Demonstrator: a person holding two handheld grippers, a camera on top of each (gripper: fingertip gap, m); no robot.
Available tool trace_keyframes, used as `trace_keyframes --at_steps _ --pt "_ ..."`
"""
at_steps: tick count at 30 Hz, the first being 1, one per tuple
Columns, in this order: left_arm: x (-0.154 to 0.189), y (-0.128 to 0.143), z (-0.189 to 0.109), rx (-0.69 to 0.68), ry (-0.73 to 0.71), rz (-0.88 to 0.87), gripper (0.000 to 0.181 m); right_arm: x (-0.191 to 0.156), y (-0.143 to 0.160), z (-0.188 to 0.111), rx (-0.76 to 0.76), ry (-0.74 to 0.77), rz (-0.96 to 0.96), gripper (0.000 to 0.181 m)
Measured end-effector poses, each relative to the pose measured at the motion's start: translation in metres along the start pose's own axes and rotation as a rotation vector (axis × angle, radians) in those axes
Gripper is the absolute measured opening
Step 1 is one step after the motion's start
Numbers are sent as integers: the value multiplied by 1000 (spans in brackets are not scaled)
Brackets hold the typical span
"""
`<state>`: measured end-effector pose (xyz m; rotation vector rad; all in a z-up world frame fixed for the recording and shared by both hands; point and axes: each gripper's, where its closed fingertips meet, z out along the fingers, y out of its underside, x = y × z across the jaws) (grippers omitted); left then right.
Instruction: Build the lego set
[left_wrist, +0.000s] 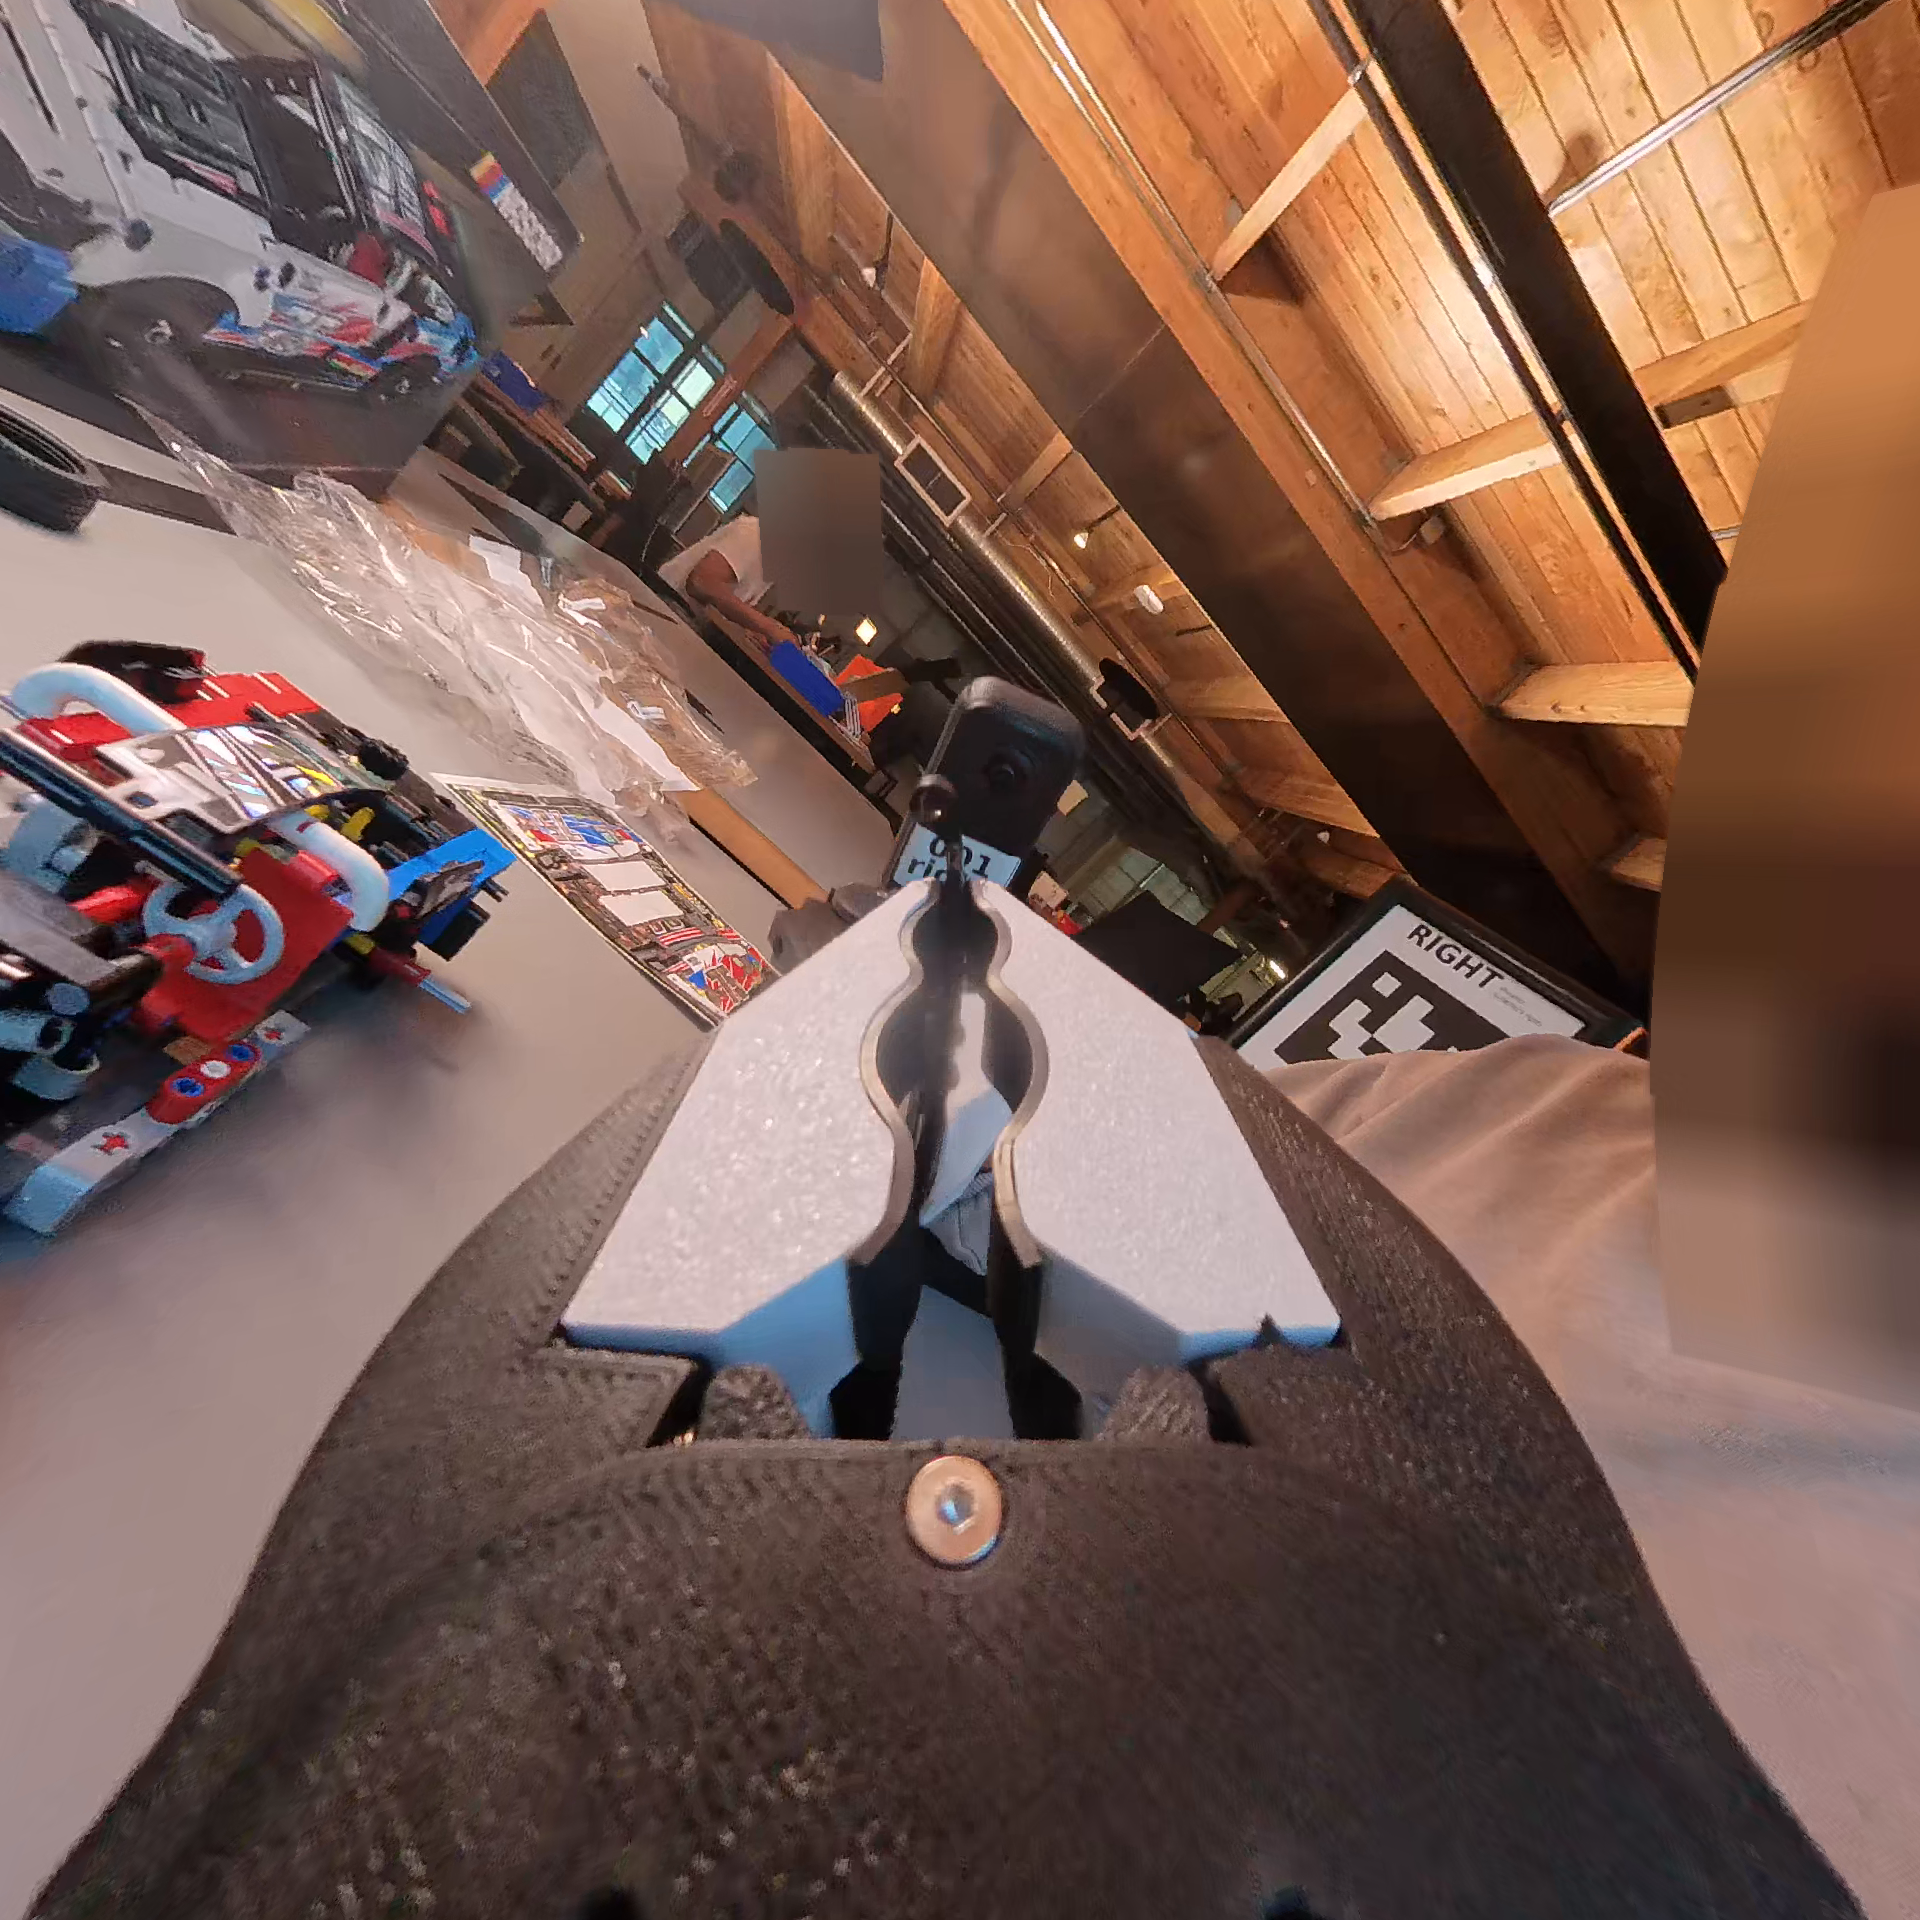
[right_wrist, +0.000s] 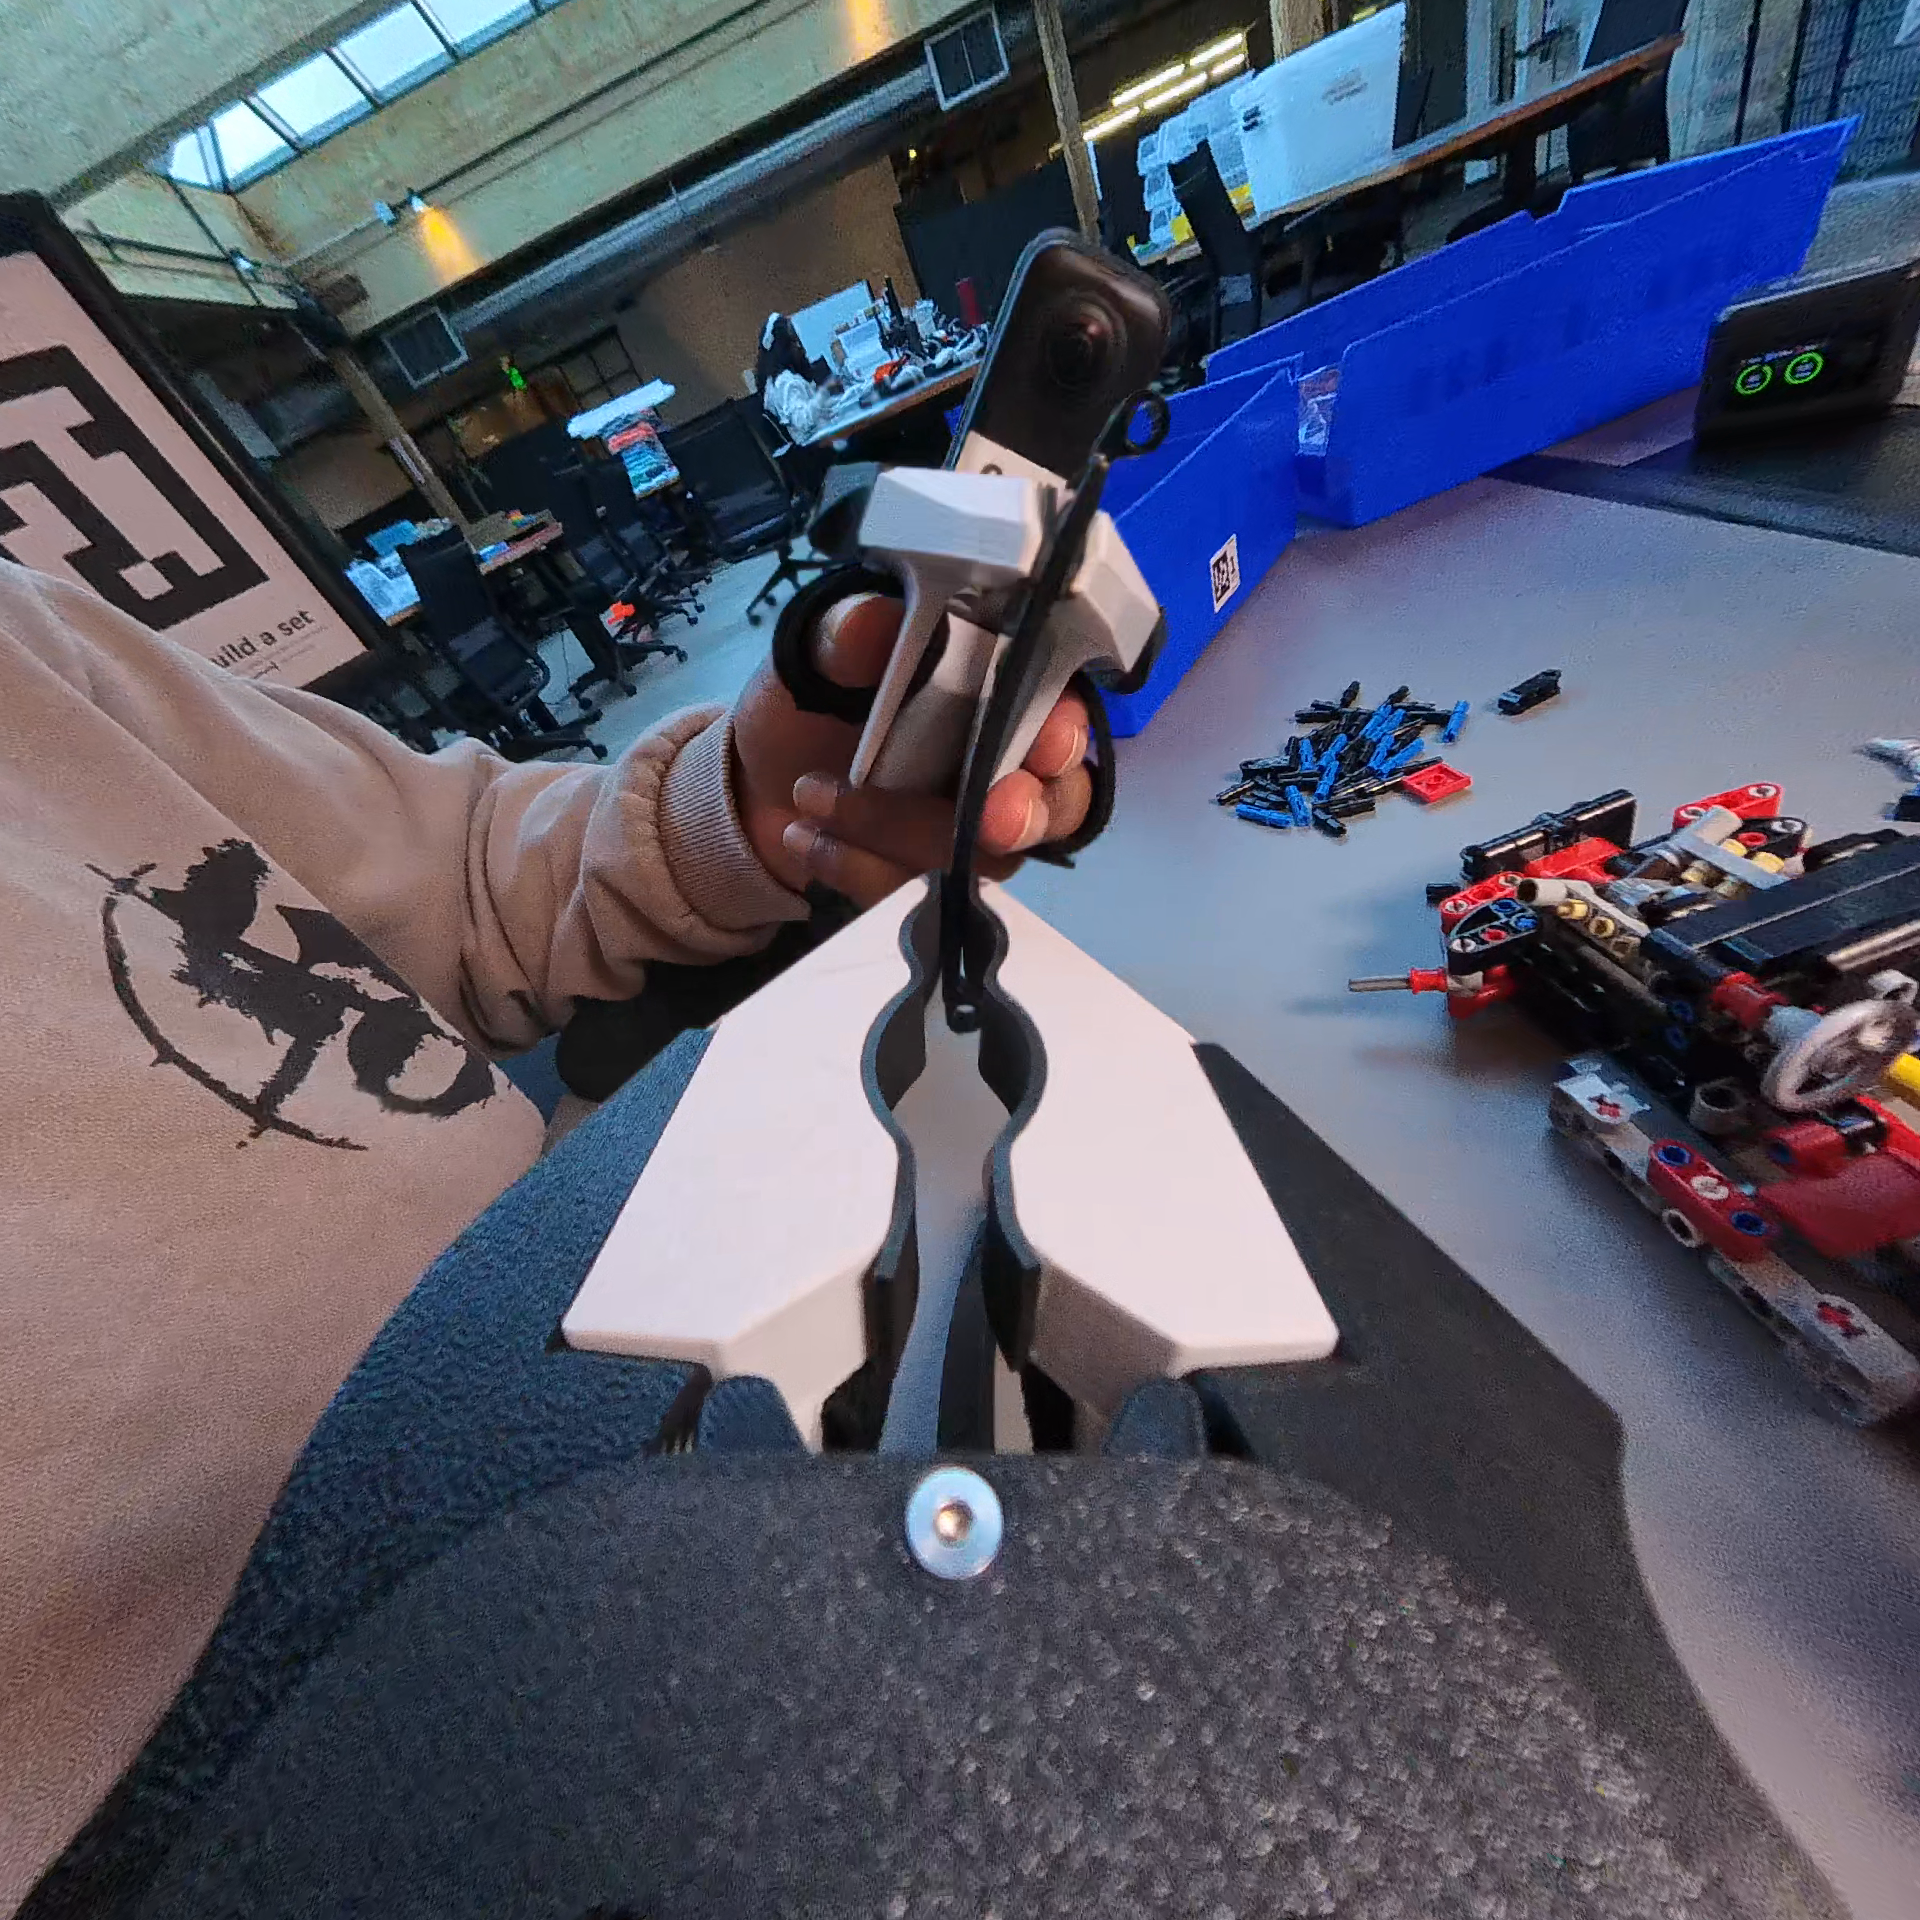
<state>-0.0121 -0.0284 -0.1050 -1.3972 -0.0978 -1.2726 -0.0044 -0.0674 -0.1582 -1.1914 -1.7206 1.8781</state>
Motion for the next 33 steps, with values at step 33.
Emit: trace_keyframes --at_steps 33 --pt "0 -11 -14 73 62 -105 0 -10 2 2 13 -47 61 0"
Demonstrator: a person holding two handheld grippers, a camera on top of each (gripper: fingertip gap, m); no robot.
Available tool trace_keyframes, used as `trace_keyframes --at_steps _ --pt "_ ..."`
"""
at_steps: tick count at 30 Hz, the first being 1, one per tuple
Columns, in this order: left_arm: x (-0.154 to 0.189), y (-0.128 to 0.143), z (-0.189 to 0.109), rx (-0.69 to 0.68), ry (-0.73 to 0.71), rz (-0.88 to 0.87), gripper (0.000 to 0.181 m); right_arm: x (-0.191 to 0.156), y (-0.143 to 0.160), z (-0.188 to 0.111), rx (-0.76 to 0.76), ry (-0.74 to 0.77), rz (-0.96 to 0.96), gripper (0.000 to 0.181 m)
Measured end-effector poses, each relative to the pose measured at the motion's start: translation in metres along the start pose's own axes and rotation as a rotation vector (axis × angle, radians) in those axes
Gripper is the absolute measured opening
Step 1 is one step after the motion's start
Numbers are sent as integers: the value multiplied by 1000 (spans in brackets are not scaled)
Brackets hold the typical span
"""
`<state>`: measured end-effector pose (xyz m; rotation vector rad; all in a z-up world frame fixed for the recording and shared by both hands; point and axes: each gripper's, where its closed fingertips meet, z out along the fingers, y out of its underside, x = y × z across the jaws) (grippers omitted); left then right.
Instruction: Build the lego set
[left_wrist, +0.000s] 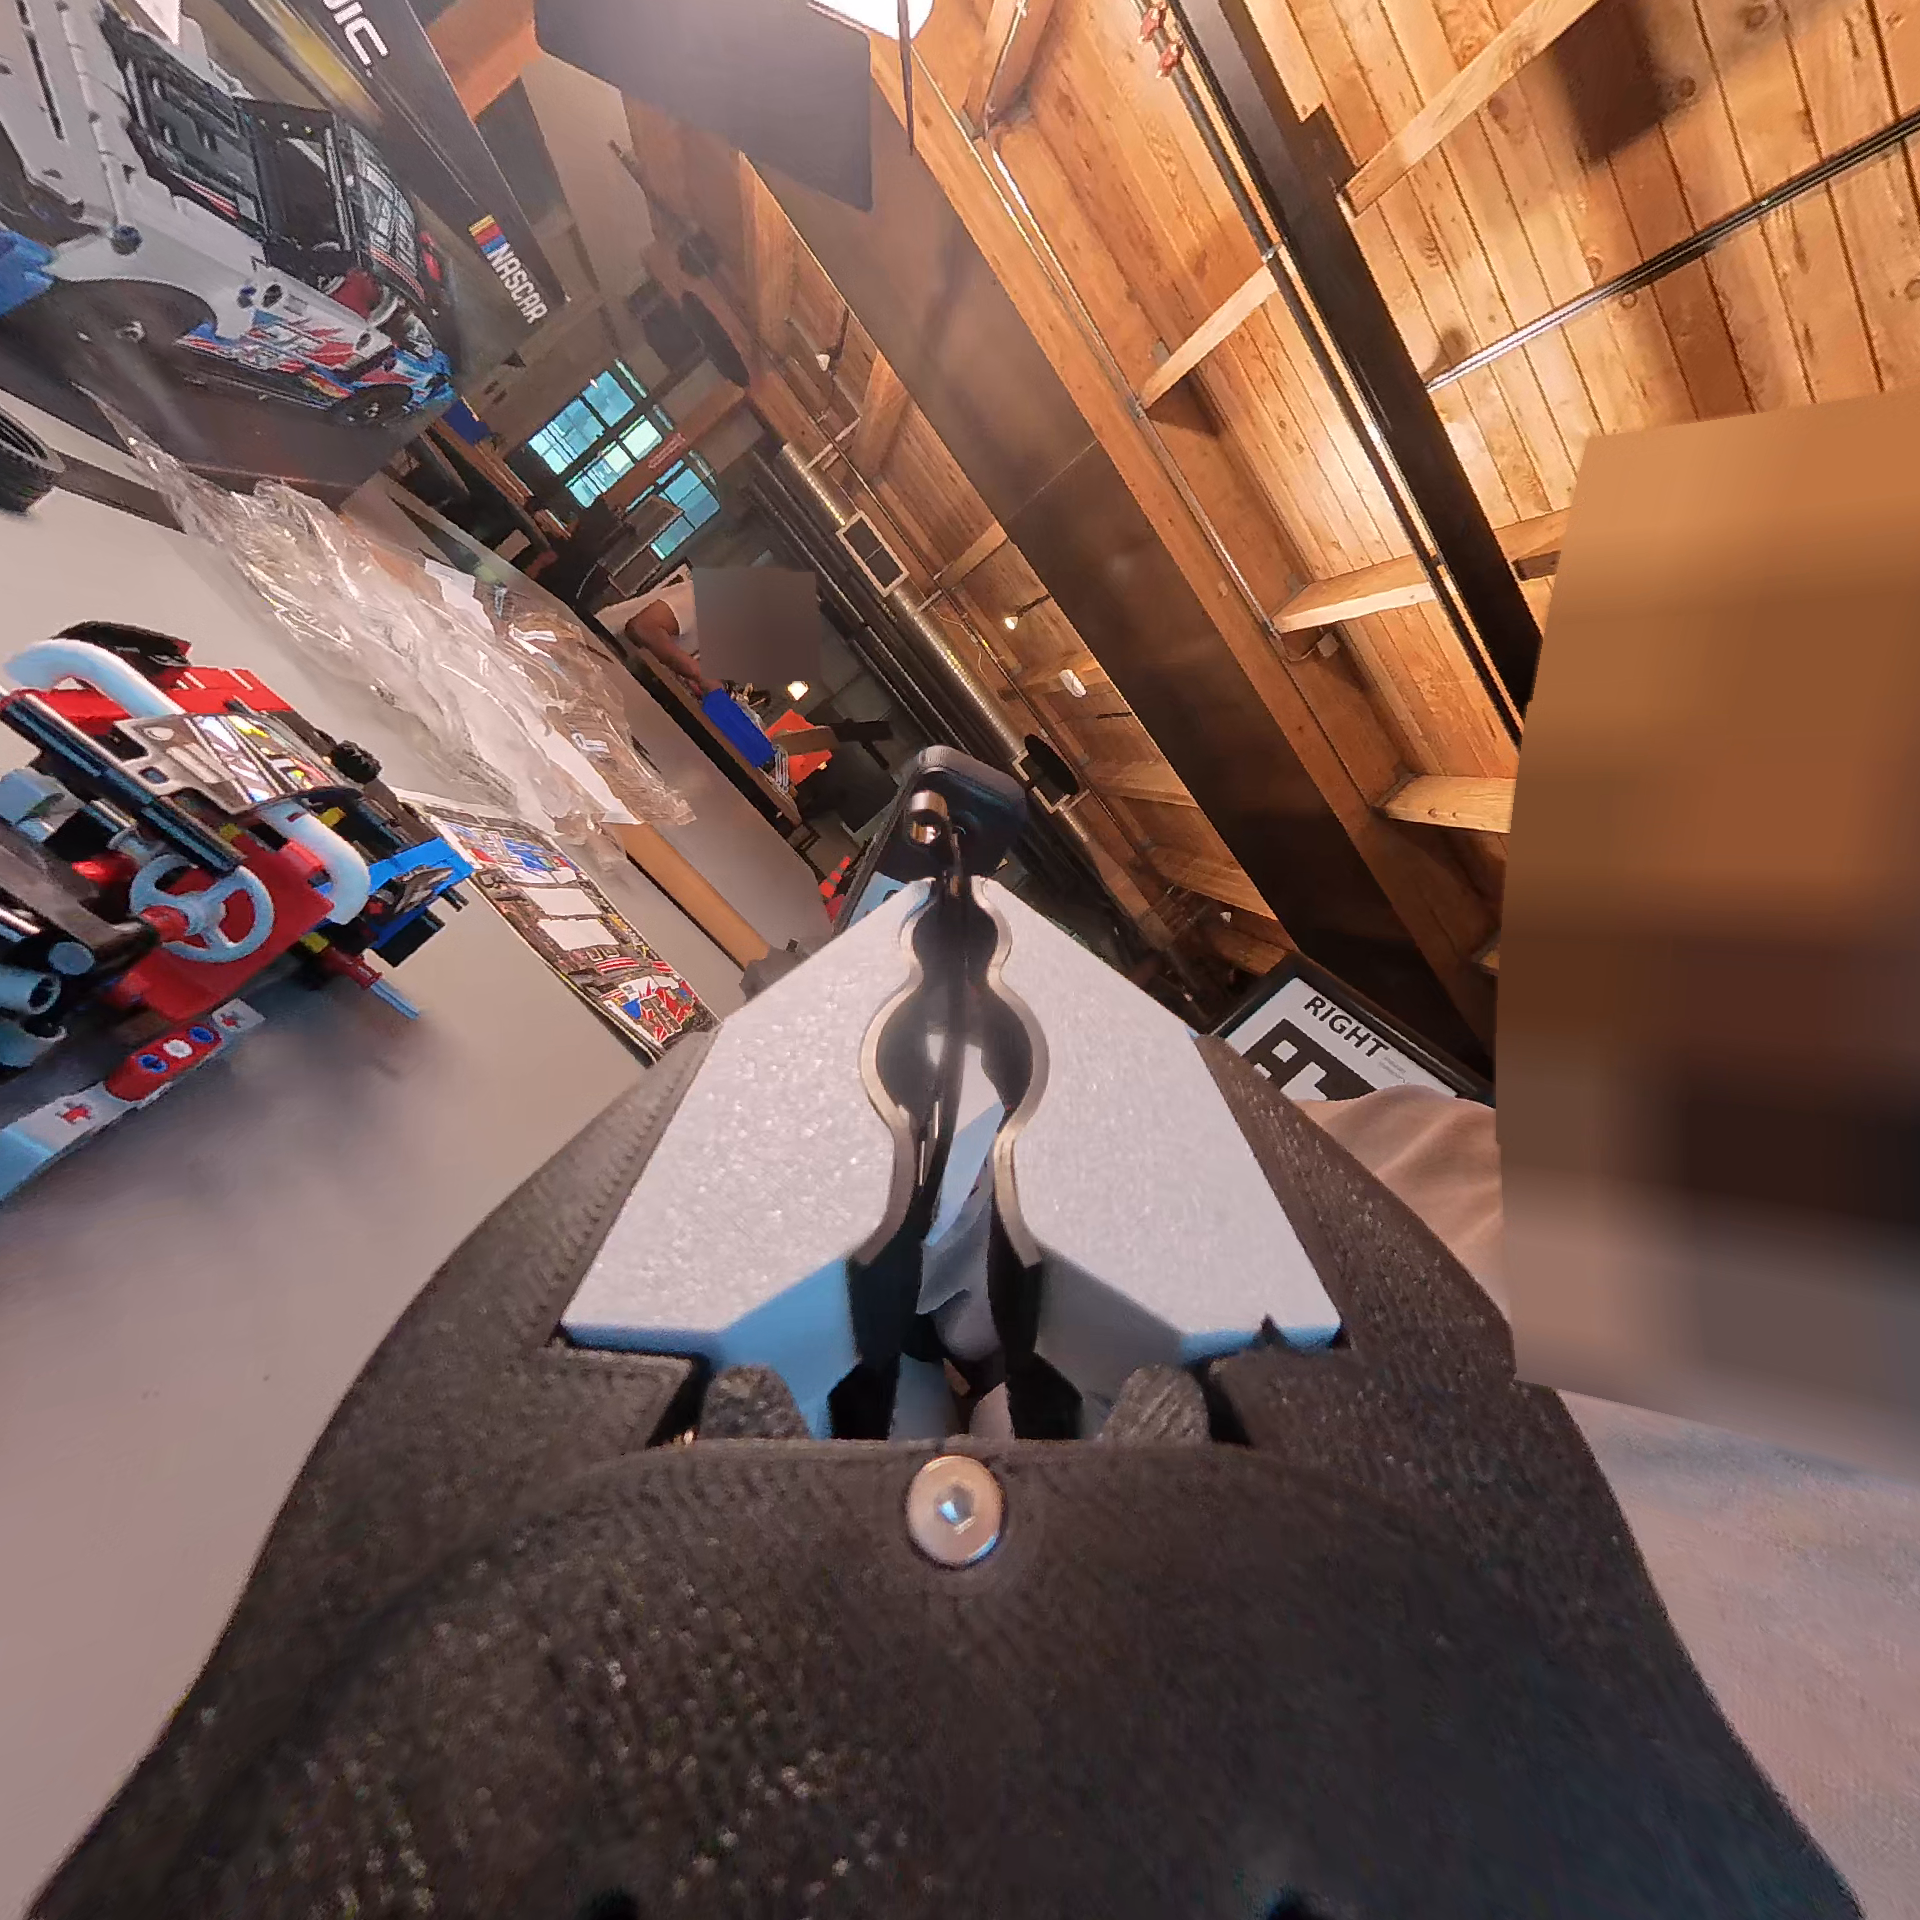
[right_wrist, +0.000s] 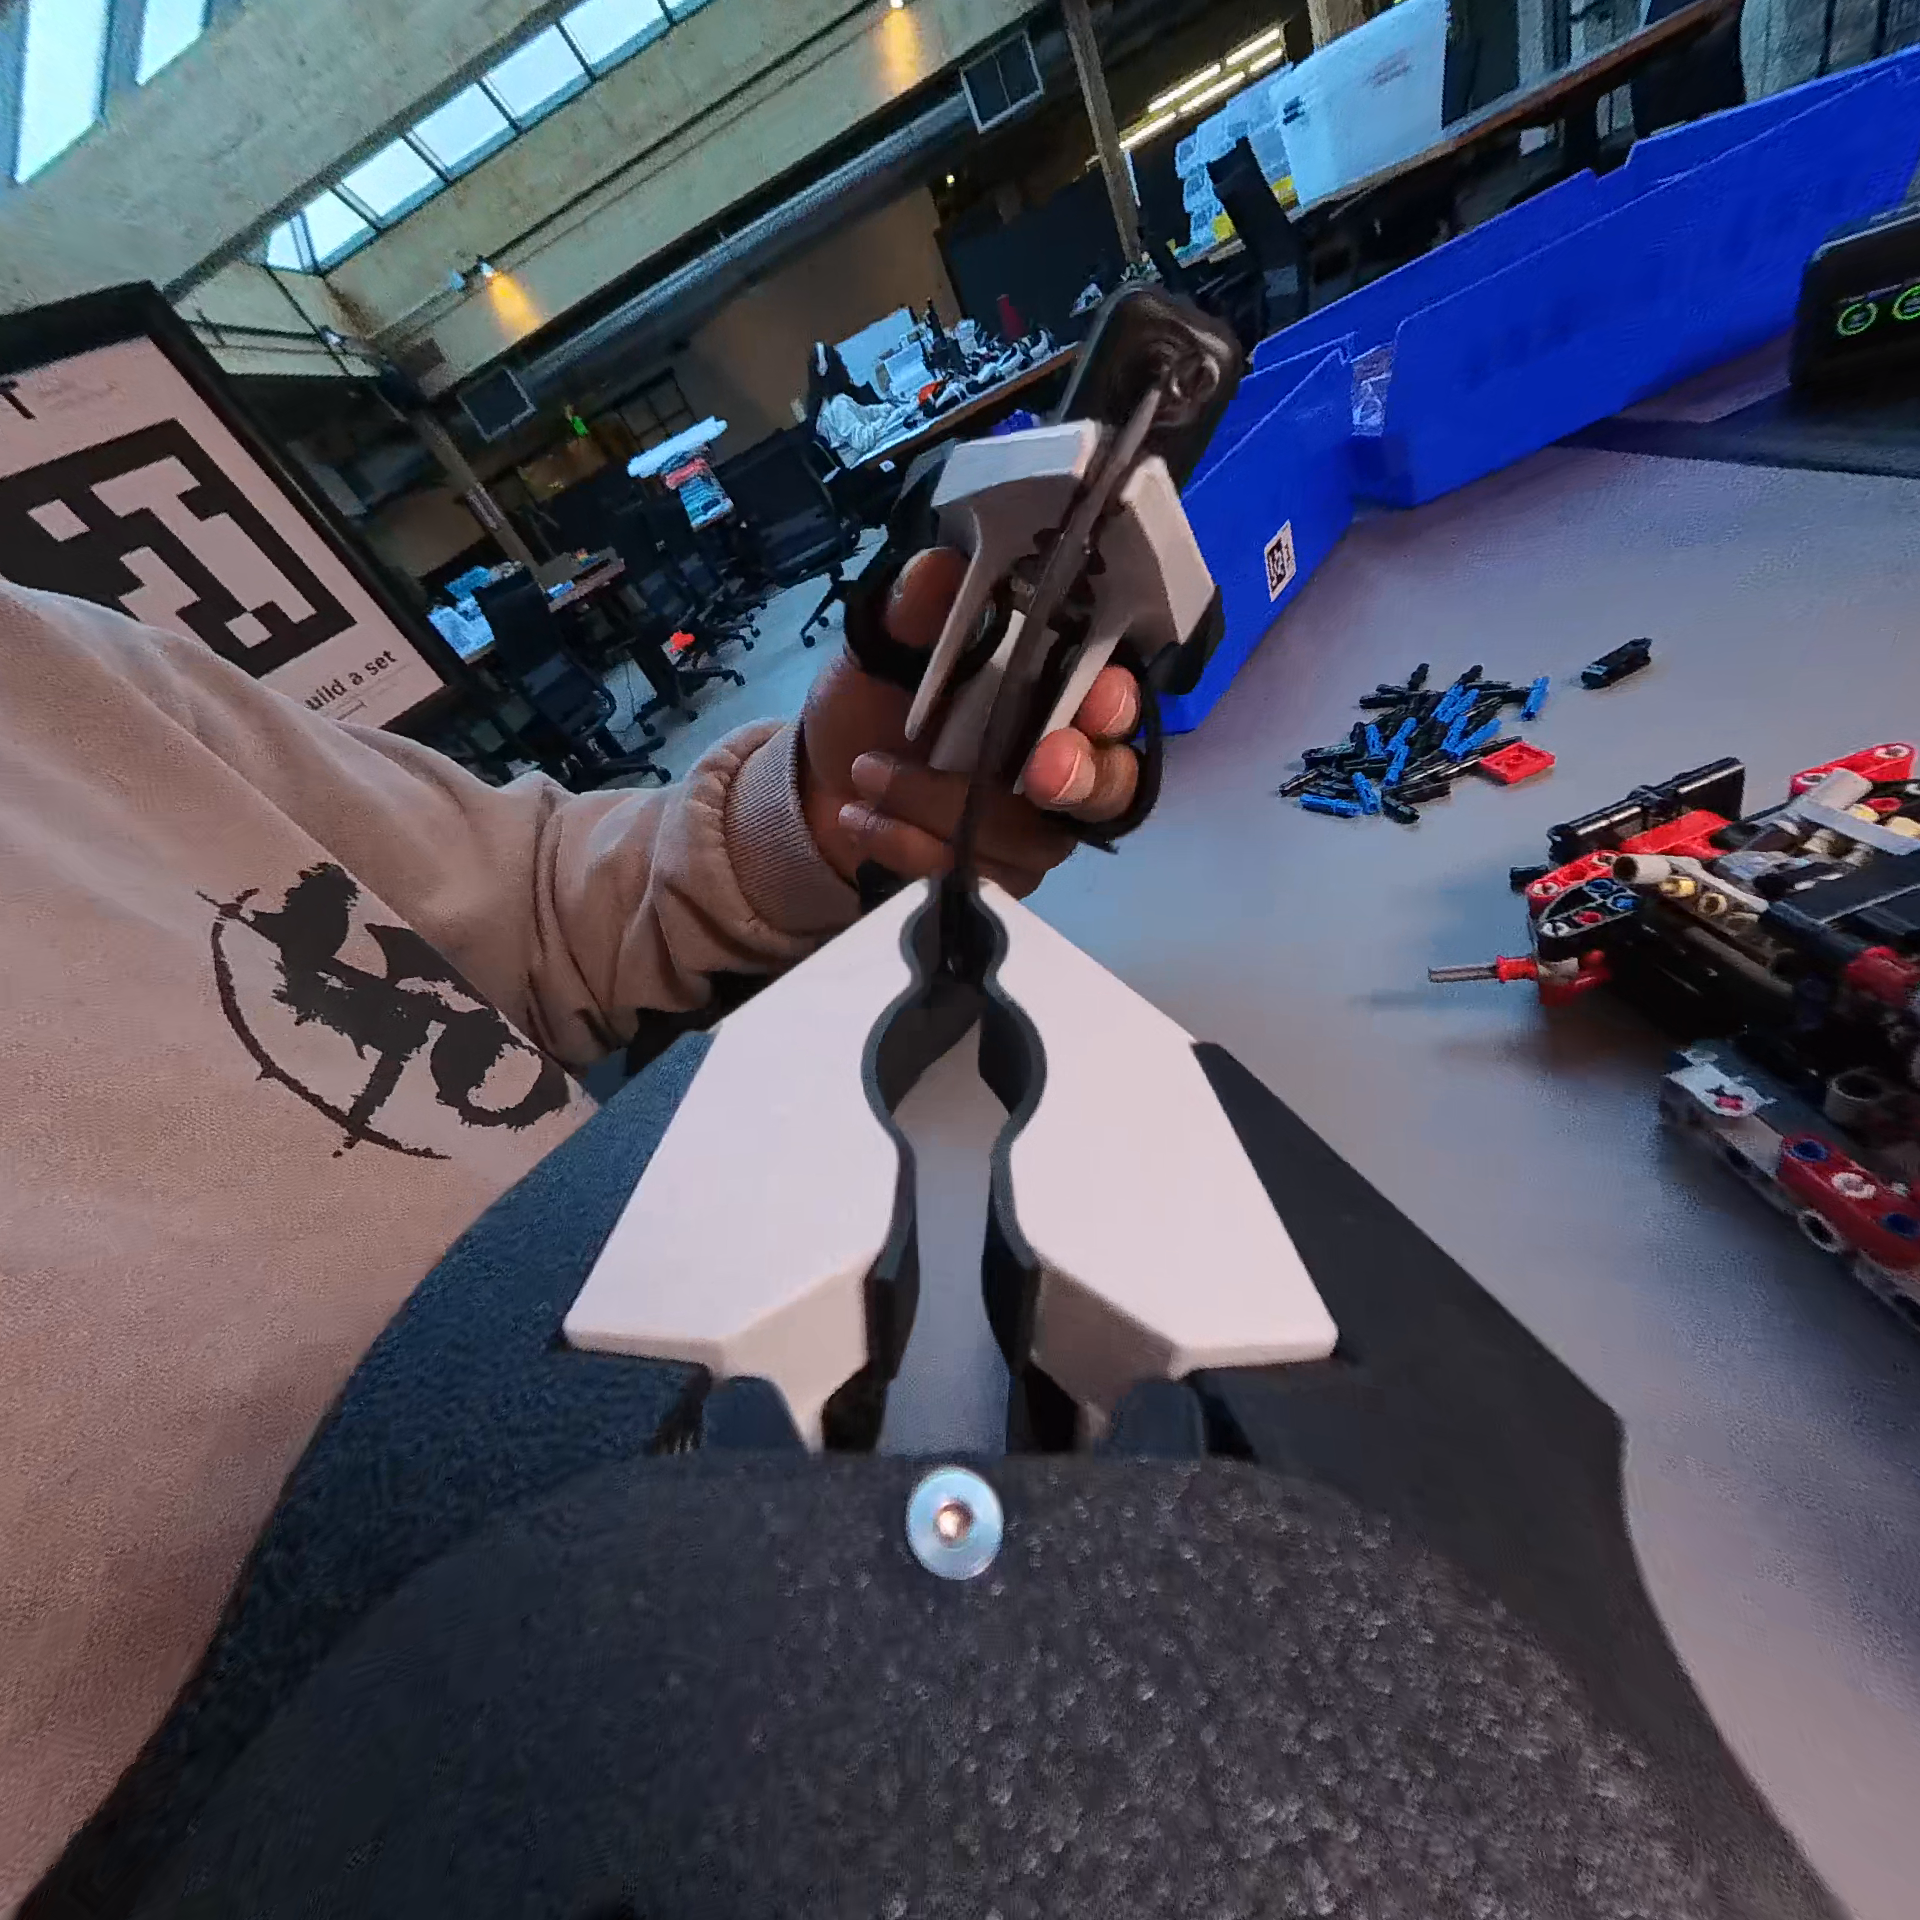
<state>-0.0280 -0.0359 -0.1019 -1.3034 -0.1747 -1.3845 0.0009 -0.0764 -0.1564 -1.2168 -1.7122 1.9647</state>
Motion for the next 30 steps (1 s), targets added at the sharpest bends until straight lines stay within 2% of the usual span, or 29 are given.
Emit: trace_keyframes --at_steps 3,6,7,8,9,10,12,13,17,19,21,23,24,25,27,30 --pt "0 1 1 3 4 -5 0 1 2 -1 -36 34 -93 0" --pt "-1 0 2 0 6 -8 0 4 1 -2 -28 41 -40 0" --pt "-1 0 1 -9 15 -18 0 4 2 -4 -39 30 -21 14" --pt "0 1 0 -26 35 -35 0 9 3 -8 -67 42 -10 45" --pt "0 5 0 -71 54 -51 0 16 -1 -15 -70 72 -16 57" --pt "-2 14 0 -142 54 -50 0 20 -11 -23 -36 81 -21 54" --pt "-12 41 2 -322 18 -20 0 17 -30 -39 33 26 17 29" --pt "-16 55 3 -417 9 -3 0 14 -33 -43 28 -6 48 24" --pt "-15 91 15 -681 16 87 0 7 -13 -41 -109 -56 114 25" --pt "-10 102 20 -758 39 118 0 2 -8 -38 -127 -86 148 12" --pt "-9 104 23 -774 46 121 0 -2 -8 -41 -123 -112 176 7" --pt "-16 99 24 -741 9 142 2 3 -11 -45 -98 -76 169 5" --pt "-20 93 24 -702 -22 167 10 5 -18 -48 -40 -68 196 4" --pt "-28 86 23 -669 -77 211 26 13 -29 -53 46 -40 258 4" --pt "-43 73 16 -617 -211 394 41 37 -45 -70 250 36 423 4" --pt "-59 60 11 -575 -409 726 45 60 -39 -85 463 106 654 5"
